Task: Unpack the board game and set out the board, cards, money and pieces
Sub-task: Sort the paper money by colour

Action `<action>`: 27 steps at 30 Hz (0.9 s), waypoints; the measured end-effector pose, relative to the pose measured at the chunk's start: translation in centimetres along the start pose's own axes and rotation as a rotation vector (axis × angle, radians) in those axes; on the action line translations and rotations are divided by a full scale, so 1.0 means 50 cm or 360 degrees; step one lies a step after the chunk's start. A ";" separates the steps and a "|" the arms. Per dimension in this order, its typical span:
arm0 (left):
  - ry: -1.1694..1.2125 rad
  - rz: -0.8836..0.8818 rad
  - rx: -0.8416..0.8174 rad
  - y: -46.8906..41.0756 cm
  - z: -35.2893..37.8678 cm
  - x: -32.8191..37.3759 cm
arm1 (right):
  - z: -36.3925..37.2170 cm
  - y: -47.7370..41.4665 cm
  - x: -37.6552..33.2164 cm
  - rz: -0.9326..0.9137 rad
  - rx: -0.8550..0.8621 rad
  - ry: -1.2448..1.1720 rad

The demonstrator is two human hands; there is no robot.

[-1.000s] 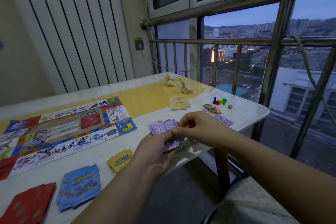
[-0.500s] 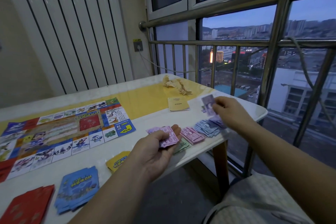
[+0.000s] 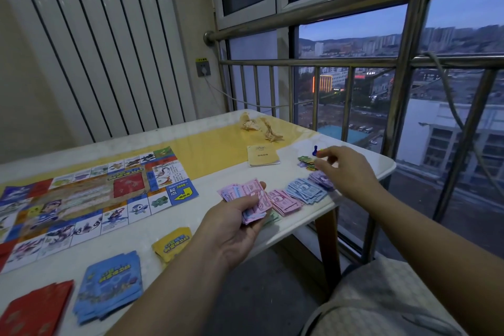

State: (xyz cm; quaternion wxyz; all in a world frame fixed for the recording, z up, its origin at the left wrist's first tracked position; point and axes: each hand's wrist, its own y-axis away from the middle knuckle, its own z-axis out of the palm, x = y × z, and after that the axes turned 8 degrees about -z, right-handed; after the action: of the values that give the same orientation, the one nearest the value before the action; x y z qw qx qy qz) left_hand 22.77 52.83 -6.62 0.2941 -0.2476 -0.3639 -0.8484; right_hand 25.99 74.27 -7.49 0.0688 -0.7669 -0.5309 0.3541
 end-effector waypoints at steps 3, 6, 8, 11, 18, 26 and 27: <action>-0.0016 0.0004 -0.0017 0.003 0.001 -0.006 | -0.005 0.030 -0.078 -0.0214 -0.0219 -0.0420; -0.0004 0.0064 -0.0048 0.010 0.002 -0.006 | 0.000 0.058 -0.141 -0.0255 -0.0508 -0.0673; -0.0009 0.0109 -0.0079 0.016 -0.001 -0.002 | 0.002 0.064 -0.162 -0.0202 -0.0578 -0.0803; -0.0038 0.0130 -0.0062 0.022 -0.006 0.001 | 0.008 0.062 -0.178 -0.0105 -0.0621 -0.0918; 0.0042 0.0125 0.0082 0.024 -0.018 0.021 | 0.015 0.030 -0.160 -0.0036 -0.0483 -0.0802; 0.0049 0.0076 0.0041 0.027 -0.033 0.038 | 0.037 0.015 -0.109 -0.0117 -0.0554 -0.0113; 0.0029 0.0074 0.0035 0.024 -0.035 0.035 | 0.039 0.017 -0.107 -0.0127 -0.0518 -0.0048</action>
State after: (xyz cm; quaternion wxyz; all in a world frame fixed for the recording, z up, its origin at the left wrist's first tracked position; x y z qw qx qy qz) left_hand 21.96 50.25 -6.02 0.3198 -0.2451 -0.3647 -0.8395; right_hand 24.44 68.75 -6.83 -0.0503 -0.7408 -0.6121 0.2719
